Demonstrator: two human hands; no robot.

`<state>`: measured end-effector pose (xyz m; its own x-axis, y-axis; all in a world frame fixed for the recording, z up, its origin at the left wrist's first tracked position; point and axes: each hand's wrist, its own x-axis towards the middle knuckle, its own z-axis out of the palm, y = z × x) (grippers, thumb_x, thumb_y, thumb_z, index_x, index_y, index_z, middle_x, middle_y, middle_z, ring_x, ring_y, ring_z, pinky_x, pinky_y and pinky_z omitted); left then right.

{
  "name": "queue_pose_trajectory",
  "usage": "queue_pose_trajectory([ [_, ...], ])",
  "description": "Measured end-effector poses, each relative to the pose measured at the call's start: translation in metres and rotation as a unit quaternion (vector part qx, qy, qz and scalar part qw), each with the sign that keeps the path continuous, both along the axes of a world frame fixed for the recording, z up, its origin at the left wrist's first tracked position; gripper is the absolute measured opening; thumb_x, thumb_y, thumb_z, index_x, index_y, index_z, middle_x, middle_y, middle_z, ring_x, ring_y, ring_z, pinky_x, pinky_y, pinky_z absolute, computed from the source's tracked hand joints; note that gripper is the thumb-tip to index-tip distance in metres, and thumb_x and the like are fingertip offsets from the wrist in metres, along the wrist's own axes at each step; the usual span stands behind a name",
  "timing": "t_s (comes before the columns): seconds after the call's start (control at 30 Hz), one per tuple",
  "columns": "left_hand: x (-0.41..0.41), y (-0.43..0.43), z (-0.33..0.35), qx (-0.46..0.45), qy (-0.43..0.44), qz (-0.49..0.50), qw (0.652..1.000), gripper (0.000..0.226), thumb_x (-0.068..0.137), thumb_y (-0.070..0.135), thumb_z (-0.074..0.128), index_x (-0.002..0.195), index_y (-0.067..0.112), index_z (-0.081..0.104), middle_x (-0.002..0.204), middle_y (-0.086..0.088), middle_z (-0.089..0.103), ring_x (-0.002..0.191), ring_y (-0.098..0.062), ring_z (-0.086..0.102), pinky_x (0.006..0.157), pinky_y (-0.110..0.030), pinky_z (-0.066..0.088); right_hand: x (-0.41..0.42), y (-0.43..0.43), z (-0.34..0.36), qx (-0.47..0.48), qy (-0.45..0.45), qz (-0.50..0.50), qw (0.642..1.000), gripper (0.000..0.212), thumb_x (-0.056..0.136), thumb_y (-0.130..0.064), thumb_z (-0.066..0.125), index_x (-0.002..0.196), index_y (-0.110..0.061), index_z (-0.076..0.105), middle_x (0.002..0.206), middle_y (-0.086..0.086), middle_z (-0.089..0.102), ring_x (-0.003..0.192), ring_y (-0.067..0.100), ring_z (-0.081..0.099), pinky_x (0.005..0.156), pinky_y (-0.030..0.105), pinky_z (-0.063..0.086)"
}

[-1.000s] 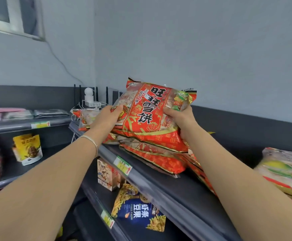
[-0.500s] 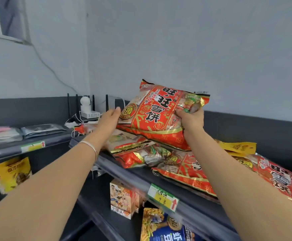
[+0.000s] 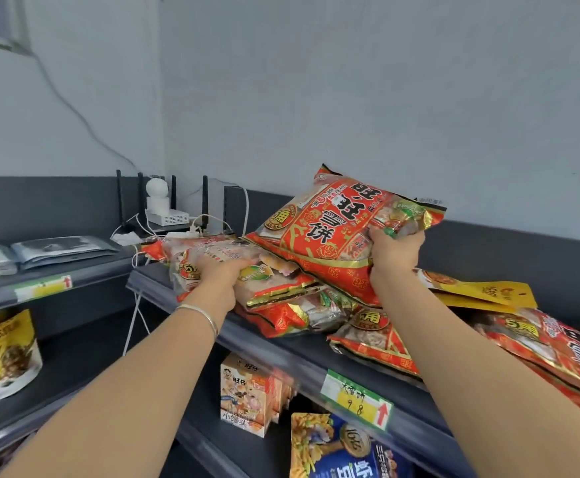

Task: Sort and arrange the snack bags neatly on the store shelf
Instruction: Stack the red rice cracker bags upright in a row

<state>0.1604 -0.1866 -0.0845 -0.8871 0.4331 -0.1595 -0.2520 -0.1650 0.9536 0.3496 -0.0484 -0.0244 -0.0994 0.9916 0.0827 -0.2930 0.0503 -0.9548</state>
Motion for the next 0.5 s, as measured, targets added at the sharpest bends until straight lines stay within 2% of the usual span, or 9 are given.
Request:
queue_pose_trajectory([
  [0.07,0.007,-0.003,0.003,0.0,-0.014,-0.018,1.0,0.102,0.067,0.014,0.082,0.147,0.021,0.02,0.113,-0.019,0.063,0.064,-0.026,0.068,0.05,-0.034,0.054,0.003,0.0,0.0,-0.005,0.001,0.002,1.0,0.082,0.089,-0.018,0.068,0.152,-0.021,0.015,0.138,0.013,0.049,0.12,0.031,0.054,0.097,0.052,0.049],
  [0.2,0.023,0.0,0.01,-0.002,0.024,-0.002,1.0,0.108,0.074,0.009,0.079,0.15,0.026,0.003,0.123,-0.019,0.056,0.075,-0.029,0.066,0.066,-0.041,0.057,0.012,0.001,0.003,-0.006,-0.003,-0.001,1.0,0.082,0.09,-0.019,0.068,0.152,-0.023,0.015,0.133,0.012,0.052,0.113,0.03,0.059,0.092,0.051,0.052],
  [0.3,0.03,0.003,0.016,0.042,0.048,0.017,0.998,0.112,0.065,0.005,0.083,0.146,0.033,0.011,0.123,-0.02,0.056,0.091,-0.037,0.066,0.075,-0.058,0.055,0.023,0.003,0.007,-0.009,-0.002,-0.015,1.0,0.083,0.09,-0.02,0.068,0.152,-0.024,0.014,0.135,0.012,0.051,0.116,0.03,0.057,0.094,0.05,0.051],
  [0.4,0.044,0.012,0.028,0.055,0.09,0.039,0.994,0.111,0.058,0.013,0.085,0.144,0.032,0.019,0.135,-0.011,0.051,0.112,-0.032,0.058,0.089,-0.054,0.051,0.038,0.006,0.014,-0.007,0.015,-0.027,0.999,0.083,0.088,-0.022,0.07,0.152,-0.024,0.017,0.138,0.012,0.05,0.118,0.031,0.057,0.096,0.051,0.05],
  [0.5,0.067,0.027,0.043,0.065,0.126,0.046,0.989,0.096,0.069,0.014,0.081,0.144,0.027,0.023,0.146,-0.007,0.041,0.123,-0.03,0.049,0.096,-0.051,0.047,0.062,0.011,0.025,0.008,0.04,-0.048,0.998,0.081,0.087,-0.022,0.07,0.151,-0.023,0.02,0.138,0.01,0.051,0.117,0.03,0.058,0.097,0.048,0.05],
])
